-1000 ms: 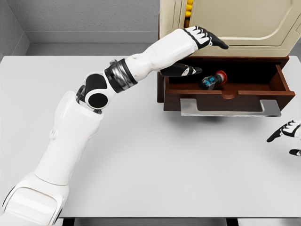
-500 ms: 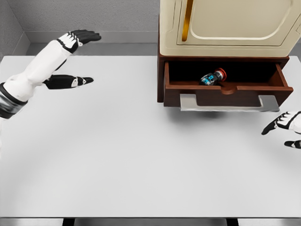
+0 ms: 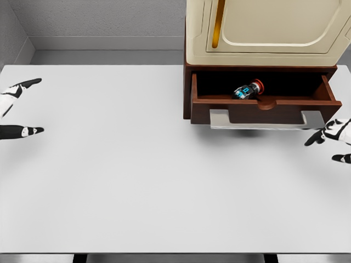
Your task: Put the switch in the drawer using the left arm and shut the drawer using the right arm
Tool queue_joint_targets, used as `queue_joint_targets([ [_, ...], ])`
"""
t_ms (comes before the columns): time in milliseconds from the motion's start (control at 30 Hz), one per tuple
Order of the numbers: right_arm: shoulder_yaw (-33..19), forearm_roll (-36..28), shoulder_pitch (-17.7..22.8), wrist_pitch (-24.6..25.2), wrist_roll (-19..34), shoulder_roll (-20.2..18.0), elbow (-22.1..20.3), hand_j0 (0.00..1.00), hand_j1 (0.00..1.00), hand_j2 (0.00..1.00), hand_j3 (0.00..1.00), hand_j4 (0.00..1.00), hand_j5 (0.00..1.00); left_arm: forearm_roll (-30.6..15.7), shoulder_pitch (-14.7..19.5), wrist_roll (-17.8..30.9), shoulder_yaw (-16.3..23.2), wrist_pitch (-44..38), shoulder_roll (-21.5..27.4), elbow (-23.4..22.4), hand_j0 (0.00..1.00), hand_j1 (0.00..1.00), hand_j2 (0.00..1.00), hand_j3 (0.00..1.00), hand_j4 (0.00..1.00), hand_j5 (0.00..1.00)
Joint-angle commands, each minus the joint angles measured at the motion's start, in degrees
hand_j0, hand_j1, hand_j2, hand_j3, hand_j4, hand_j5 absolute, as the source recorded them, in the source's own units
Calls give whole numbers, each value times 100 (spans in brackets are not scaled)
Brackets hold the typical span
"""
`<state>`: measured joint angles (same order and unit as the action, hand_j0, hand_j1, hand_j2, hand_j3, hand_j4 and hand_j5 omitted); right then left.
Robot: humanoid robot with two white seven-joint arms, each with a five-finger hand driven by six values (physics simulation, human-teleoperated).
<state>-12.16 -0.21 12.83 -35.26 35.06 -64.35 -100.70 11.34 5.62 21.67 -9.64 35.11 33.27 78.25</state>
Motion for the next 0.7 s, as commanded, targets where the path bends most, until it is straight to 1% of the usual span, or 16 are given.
queue_joint_targets([
  [0, 38, -67, -9, 26, -6, -68, 7, 72, 72, 72, 72, 72, 72, -53, 0, -5, 68, -11, -31, 24, 100, 100, 100, 100, 100, 100],
  [200, 206, -67, -272, 26, -6, -86, -2, 74, 74, 74, 74, 74, 74, -53, 0, 4, 77, -11, -207, 42, 100, 100, 100, 100, 100, 100],
  [267, 232, -67, -290, 26, -6, -86, -2, 75, 75, 75, 75, 75, 75, -45, 0, 4, 77, -11, -242, 86, 100, 100, 100, 100, 100, 100],
  [467, 531, -49, -316, 26, -6, -77, 16, 75, 75, 75, 75, 75, 75, -36, 0, 4, 103, -11, -286, 77, 100, 100, 100, 100, 100, 100],
  [667, 584, -49, -404, 26, -6, -77, 42, 76, 76, 76, 76, 76, 76, -36, 0, 4, 121, -11, -286, 77, 100, 100, 100, 100, 100, 100],
])
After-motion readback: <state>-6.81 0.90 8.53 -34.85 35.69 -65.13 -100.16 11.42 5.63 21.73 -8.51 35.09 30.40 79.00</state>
